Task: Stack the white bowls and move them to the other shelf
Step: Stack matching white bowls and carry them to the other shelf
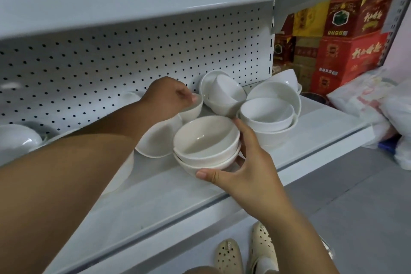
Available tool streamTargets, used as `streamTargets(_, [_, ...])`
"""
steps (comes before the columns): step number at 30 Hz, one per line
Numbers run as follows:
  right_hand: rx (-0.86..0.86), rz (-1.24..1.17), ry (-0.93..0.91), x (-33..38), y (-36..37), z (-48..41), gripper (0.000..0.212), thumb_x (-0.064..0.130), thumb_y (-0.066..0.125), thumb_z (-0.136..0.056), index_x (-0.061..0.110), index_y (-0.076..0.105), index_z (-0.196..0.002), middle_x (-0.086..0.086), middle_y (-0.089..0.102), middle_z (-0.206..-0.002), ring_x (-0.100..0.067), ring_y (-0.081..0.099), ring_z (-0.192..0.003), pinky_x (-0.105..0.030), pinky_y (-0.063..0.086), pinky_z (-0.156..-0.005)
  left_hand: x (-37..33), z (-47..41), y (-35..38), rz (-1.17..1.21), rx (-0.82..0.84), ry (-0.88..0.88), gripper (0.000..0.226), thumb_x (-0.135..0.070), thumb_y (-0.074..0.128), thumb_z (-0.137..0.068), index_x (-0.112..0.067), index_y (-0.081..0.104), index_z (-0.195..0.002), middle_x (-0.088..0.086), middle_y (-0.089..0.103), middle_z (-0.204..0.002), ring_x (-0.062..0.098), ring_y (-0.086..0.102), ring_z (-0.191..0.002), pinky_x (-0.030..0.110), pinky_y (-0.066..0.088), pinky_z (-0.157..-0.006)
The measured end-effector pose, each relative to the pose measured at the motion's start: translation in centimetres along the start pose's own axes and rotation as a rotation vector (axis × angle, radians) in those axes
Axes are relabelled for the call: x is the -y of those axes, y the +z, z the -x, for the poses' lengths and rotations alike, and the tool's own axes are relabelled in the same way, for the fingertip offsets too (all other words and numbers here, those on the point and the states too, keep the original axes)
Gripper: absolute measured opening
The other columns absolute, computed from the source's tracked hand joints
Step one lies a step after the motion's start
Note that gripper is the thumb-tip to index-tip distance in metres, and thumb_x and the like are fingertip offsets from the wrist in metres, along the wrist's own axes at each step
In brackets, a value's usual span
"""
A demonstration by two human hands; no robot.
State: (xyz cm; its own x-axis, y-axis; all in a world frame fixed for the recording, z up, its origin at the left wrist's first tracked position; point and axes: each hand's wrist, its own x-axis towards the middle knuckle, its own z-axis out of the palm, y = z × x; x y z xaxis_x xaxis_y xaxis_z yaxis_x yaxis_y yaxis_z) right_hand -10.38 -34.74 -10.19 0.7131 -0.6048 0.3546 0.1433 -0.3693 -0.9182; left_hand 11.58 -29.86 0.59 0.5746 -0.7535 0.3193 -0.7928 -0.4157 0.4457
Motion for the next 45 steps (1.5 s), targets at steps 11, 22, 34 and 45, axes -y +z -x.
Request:
streamTargets(11, [0.004, -0.009, 0.021, -0.8, -1.2, -0.6, 0.125, 0.036, 0.101, -0.054, 0.044, 0.028, -0.154, 0.038, 0.049, -0.133, 0.017, 0.046, -0.128, -0.003, 0.038, -0.101, 0.3, -4.2, 2.7, -0.396, 0.242, -0.114, 0.035, -0.048, 0.078, -0.085, -0.013, 0.078, -0.083, 0.009, 0.075, -0.093, 0.027, 0.067, -0.094, 0.042, 0.055, -0.09])
streamTargets(22, [0.014, -0.039, 0.003, -0.9, -1.1, -0.6, 0.124, 0.038, 0.1, -0.055, 0.043, 0.027, -0.155, 0.035, 0.046, -0.142, 0.013, 0.041, -0.134, -0.015, 0.037, -0.112, 1.1, -3.6, 1.1, -0.247, -0.02, -0.126, 0.02, -0.036, 0.075, -0.091, -0.019, 0.071, -0.081, 0.003, 0.071, -0.091, 0.029, 0.065, -0.094, 0.045, 0.053, -0.094])
streamTargets(34, [0.008, -0.034, 0.008, -0.7, -1.1, -0.3, 0.125, 0.04, 0.098, -0.057, 0.044, 0.024, -0.157, 0.029, 0.044, -0.148, 0.005, 0.043, -0.137, -0.023, 0.039, -0.116, 0.1, -0.3, -2.1, 0.115, -0.277, 0.072, 0.019, -0.028, 0.071, -0.095, -0.025, 0.062, -0.079, -0.007, 0.064, -0.087, 0.0, 0.055, -0.077, 0.015, 0.043, -0.075])
streamTargets(45, [0.004, -0.091, 0.002, -0.9, -0.8, -0.2, 0.121, 0.034, 0.097, -0.062, 0.044, 0.023, -0.158, 0.036, 0.045, -0.143, 0.015, 0.044, -0.131, -0.01, 0.042, -0.106, -3.0, 8.7, -4.2, 0.153, -0.146, 0.208, 0.011, -0.024, 0.075, -0.091, -0.026, 0.069, -0.083, -0.003, 0.07, -0.088, 0.0, 0.061, -0.082, 0.012, 0.044, -0.083])
